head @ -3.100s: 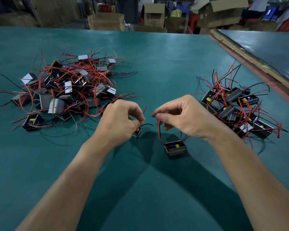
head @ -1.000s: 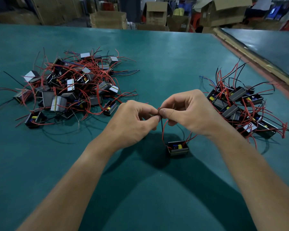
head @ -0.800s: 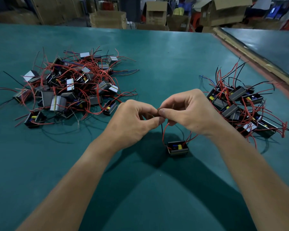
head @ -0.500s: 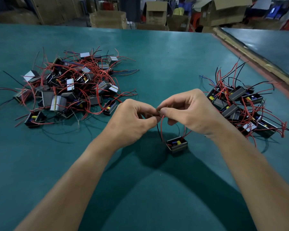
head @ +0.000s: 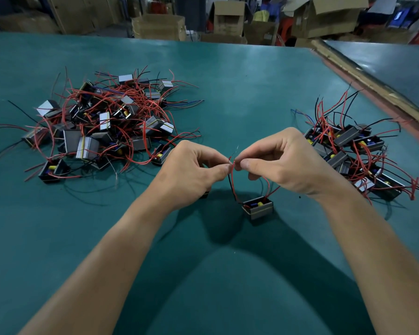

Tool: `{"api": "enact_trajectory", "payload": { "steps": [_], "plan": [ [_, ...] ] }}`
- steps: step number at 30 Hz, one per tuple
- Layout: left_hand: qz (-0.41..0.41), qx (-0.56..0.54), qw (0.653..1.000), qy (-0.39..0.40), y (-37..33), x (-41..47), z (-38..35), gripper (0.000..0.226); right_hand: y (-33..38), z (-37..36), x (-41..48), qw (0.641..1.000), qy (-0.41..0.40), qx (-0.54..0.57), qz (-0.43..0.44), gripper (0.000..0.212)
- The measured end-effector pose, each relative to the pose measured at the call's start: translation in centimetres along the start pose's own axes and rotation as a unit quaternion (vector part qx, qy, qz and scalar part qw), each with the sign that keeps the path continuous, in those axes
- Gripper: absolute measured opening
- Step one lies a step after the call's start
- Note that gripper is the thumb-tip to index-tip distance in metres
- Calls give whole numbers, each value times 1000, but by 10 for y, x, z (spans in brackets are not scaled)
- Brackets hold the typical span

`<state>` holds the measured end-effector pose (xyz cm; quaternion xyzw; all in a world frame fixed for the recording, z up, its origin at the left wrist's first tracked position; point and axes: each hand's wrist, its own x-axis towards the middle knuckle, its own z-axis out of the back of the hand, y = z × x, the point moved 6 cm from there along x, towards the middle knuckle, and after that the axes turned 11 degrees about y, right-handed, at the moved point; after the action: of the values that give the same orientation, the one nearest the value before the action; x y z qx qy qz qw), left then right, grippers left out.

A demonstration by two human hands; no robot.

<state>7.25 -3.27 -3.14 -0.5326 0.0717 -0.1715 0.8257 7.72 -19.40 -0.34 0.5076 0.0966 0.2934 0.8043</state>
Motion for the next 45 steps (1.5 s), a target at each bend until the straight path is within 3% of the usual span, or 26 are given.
{"api": "enact_trajectory", "payload": {
  "steps": [8, 16, 19, 28, 34, 36, 40, 45],
  "plan": [
    [-10, 13, 1000, 1, -3, -2, 0, 7, -1, -5, 3, 1000, 2, -18, 9, 11],
    [-19, 43, 999, 20, -6, -4, -4, 9, -1, -8, 4, 999, -18, -20, 17, 17],
    [-24, 54, 998, 17, -7, -4, -4, 11, 0, -8, 3, 999, -12, -46, 8, 10],
    [-116, 129, 982, -70, -18, -8, 1, 8, -5, -7, 3, 996, -31, -47, -72, 18],
    [-136, 175, 973, -62, -22, -9, -2, 6, -27, -20, 0, 950, 8, 210, -232, 23],
    [-110, 145, 982, -51, -18, -6, -1, 6, -27, -18, 1, 957, -6, 199, -209, 21],
    [-48, 78, 995, -34, -8, -2, 2, 13, -10, -7, 5, 995, -67, 22, -72, 11],
    [16, -32, 999, -11, -1, 0, 0, 17, -1, -7, 5, 996, -62, -56, 17, 12]
  ]
}}
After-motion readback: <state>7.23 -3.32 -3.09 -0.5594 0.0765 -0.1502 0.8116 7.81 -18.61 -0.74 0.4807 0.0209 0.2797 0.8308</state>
